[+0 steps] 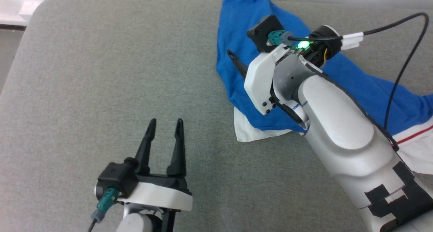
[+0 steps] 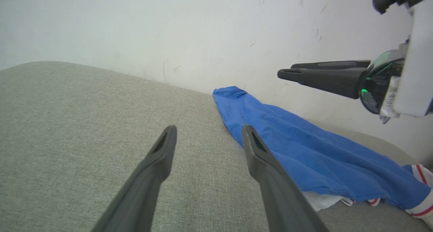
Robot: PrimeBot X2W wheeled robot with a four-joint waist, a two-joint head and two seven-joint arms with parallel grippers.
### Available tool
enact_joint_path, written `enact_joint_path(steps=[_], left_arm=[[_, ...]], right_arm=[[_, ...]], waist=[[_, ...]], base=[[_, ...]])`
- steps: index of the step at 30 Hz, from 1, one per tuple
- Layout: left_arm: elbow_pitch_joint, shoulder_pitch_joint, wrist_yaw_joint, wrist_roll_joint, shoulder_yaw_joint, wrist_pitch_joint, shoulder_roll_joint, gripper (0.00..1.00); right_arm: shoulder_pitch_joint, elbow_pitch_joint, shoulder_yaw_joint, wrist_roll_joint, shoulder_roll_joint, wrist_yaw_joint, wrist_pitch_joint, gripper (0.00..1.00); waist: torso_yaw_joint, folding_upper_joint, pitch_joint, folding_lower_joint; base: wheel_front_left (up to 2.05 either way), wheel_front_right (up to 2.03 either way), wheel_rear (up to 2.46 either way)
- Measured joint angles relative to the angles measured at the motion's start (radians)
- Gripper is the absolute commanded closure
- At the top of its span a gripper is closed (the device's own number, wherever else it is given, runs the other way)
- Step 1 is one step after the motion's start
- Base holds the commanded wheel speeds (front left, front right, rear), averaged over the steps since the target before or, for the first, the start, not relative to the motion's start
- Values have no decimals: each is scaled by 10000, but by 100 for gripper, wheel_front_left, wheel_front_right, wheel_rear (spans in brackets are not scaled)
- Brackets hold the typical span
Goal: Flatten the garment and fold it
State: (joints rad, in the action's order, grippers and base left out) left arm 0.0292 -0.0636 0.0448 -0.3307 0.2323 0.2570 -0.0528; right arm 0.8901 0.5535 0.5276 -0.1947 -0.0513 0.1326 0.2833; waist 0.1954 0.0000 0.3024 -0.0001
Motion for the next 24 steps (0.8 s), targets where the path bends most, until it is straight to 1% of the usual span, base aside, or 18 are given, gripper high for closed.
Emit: enact_joint_path(steps=[3,10,15,17,18,19,20,21,22,24], left_arm=[[-8,-14,4,-182,255,0,8,0],[-58,-87,90,-403,571,0,10,0],[-79,-365,107,-554,809,0,10,0],[-88,-482,178,-619,905,0,10,0],[-94,-510,178,-662,947,0,10,0],[-98,-522,186,-696,988,0,10,0],[-111,-545,190,-742,1022,0,10,0],[-130,-596,192,-769,1058,0,10,0],[-134,-645,199,-786,1085,0,10,0],[-140,-685,274,-821,1141,0,10,0]], right_arm=[[-8,92,52,50,2,0,265,0],[-44,786,-192,848,6,0,1085,0],[-63,1093,-424,1427,4,0,1781,0],[-69,1127,-414,1513,8,0,2023,0],[-70,1127,-395,1542,12,0,2171,2],[-66,1118,-376,1574,19,-2,2301,20],[-53,1110,-374,1588,31,-4,2458,58],[-31,1103,-378,1590,44,-10,2621,87],[7,1078,-391,1609,65,-10,2738,100],[52,1022,-416,1710,115,-8,2865,100]], waist=[[219,0,133,0],[905,0,569,1],[1247,0,937,2],[1362,0,1062,2],[1411,0,1121,2],[1454,0,1176,1],[1493,0,1225,2],[1526,0,1267,1],[1552,0,1302,1],[1585,0,1359,1]], base=[[0,0,0],[0,0,0],[0,0,0],[0,0,0],[0,0,0],[0,0,0],[0,0,0],[0,0,0],[0,0,0],[0,0,0]])
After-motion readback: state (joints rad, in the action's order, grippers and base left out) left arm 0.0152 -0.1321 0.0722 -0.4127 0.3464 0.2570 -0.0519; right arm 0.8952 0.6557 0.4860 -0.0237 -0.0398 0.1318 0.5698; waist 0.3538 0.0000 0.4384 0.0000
